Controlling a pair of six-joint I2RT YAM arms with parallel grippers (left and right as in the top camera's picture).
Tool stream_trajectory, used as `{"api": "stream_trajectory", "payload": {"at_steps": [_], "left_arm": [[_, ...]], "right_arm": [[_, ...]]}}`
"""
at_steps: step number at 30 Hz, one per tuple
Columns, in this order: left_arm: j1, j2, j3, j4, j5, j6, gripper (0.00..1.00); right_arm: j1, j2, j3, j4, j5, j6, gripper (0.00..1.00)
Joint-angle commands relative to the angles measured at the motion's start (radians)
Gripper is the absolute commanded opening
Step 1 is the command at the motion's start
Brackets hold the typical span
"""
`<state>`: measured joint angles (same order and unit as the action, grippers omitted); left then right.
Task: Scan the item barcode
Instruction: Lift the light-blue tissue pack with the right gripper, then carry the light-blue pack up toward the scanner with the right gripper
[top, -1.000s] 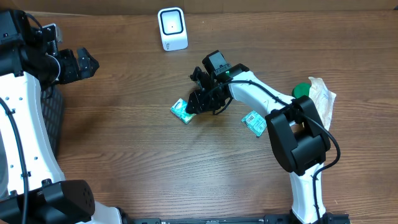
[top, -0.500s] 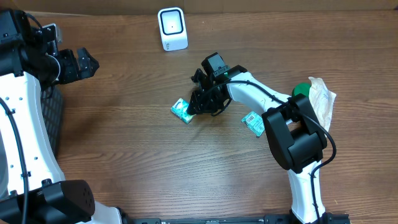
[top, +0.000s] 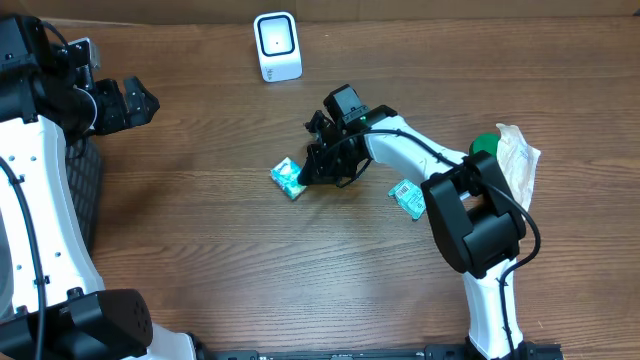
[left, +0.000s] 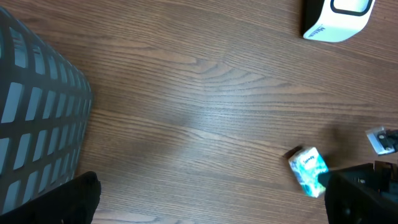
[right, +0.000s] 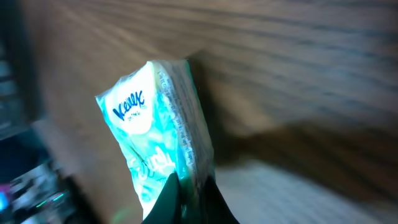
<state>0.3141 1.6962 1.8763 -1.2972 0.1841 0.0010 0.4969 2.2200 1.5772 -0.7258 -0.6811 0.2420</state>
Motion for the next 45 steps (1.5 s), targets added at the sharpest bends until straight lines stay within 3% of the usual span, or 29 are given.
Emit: {"api": "stream_trajectory", "payload": {"at_steps": [1, 4, 10, 17, 21, 30, 35, 40, 45], "left_arm": [[-0.007, 0.004, 0.004, 0.000, 0.008, 0.014, 0.99], [-0.007, 0.004, 0.004, 0.000, 0.008, 0.014, 1.00], [-0.007, 0.004, 0.004, 0.000, 0.008, 0.014, 1.00], [-0.007, 0.004, 0.004, 0.000, 0.007, 0.014, 1.00], [-0.007, 0.004, 0.004, 0.000, 0.007, 0.014, 0.99], [-0.007, 0.004, 0.004, 0.000, 0.008, 0.014, 1.00], [-0.007, 0.004, 0.004, 0.000, 0.007, 0.014, 0.99], [-0.007, 0.004, 0.004, 0.000, 0.008, 0.014, 1.00], [-0.007, 0.004, 0.004, 0.000, 0.008, 0.014, 0.99]], "right_arm": [[-0.051, -0.055, -0.004, 0.014, -0.296, -0.063, 0.04], [-0.101, -0.125, -0.003, 0.054, -0.530, -0.060, 0.04], [-0.171, -0.212, -0.003, 0.133, -0.672, 0.099, 0.04], [-0.245, -0.230, -0.003, 0.436, -0.888, 0.654, 0.04], [-0.246, -0.232, -0.003, 0.473, -0.888, 0.815, 0.04], [-0.246, -0.232, -0.003, 0.503, -0.888, 0.827, 0.04], [-0.245, -0.232, -0.003, 0.603, -0.888, 0.814, 0.04], [-0.236, -0.232, -0.005, 0.585, -0.849, 0.627, 0.04], [-0.214, -0.232, -0.005, 0.302, -0.596, 0.393, 0.04]]}}
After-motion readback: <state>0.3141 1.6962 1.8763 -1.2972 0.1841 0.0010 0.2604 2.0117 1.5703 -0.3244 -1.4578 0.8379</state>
